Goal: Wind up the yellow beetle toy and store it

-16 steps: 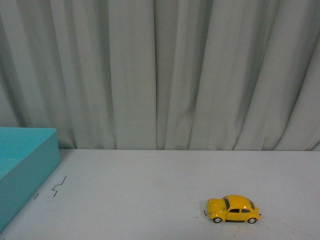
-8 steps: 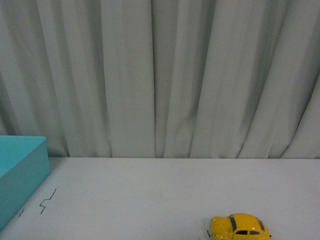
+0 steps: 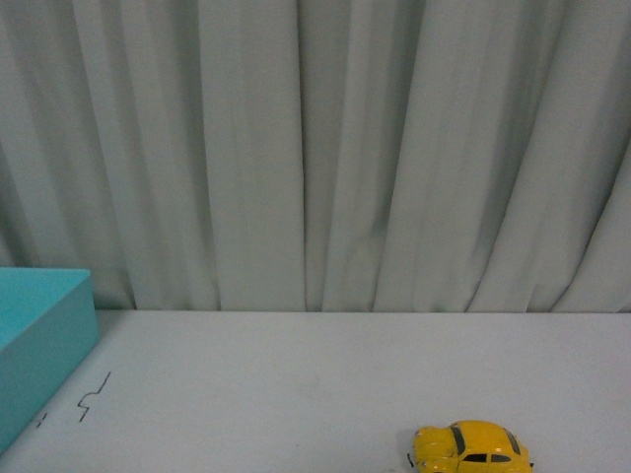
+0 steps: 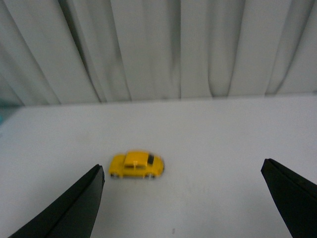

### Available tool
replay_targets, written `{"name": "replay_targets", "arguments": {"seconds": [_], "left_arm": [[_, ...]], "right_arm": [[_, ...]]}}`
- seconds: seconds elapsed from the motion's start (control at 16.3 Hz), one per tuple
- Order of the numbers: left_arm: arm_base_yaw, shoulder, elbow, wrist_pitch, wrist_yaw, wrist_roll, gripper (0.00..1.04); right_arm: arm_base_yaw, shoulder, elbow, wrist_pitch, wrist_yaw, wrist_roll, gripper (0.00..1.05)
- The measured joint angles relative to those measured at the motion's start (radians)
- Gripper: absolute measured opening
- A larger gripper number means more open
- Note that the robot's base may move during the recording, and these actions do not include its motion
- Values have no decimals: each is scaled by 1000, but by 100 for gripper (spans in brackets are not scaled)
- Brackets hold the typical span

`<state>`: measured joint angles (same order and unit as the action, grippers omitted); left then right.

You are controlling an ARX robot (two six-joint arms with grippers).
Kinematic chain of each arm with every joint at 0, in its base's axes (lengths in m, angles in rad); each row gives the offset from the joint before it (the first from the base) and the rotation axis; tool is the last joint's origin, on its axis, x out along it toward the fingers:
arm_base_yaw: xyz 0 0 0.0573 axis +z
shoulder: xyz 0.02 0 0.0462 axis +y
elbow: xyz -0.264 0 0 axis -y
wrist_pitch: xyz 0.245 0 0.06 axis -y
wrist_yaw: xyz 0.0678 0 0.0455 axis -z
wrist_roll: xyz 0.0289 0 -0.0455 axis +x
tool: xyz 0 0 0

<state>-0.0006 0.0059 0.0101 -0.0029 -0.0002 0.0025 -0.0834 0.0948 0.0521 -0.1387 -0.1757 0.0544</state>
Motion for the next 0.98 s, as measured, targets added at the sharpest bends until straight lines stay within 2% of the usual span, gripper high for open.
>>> {"name": "replay_targets", "arguments": {"seconds": [0.06, 0.12, 0.18, 0.37, 0.43, 0.49, 0.55, 0.61, 0.68, 0.74, 0.86, 0.98], "left_arm": [[0, 0, 0, -1, 0, 0, 98], [0, 0, 0, 0, 0, 0, 98], [0, 0, 0, 0, -3, 0, 98], [0, 0, 0, -1, -1, 0, 98], [0, 0, 0, -1, -2, 0, 98], [0, 0, 0, 0, -1, 0, 98], [0, 0, 0, 0, -1, 0, 98], [0, 0, 0, 0, -1, 0, 98], [0, 0, 0, 0, -1, 0, 98], [0, 0, 0, 0, -1, 0, 98], [0, 0, 0, 0, -1, 0, 98], [0, 0, 0, 0, -1, 0, 98]], "right_arm": [[-162, 94, -27, 197, -172, -23, 98], [-352, 393, -18, 504, -308, -58, 98], [-482, 699, 38, 762, -371, -75, 98], [-524, 859, 100, 889, -382, -77, 98], [-551, 996, 172, 999, -394, -77, 98], [-544, 1195, 305, 1110, -375, -73, 98], [-513, 1333, 395, 1143, -361, -70, 98], [-446, 1481, 512, 1078, -360, -48, 98], [-327, 1648, 718, 985, -371, -48, 98], [-270, 1713, 827, 943, -377, -72, 98], [-173, 1807, 1009, 785, -481, -142, 98], [-96, 1862, 1130, 546, -655, -290, 98]]}}
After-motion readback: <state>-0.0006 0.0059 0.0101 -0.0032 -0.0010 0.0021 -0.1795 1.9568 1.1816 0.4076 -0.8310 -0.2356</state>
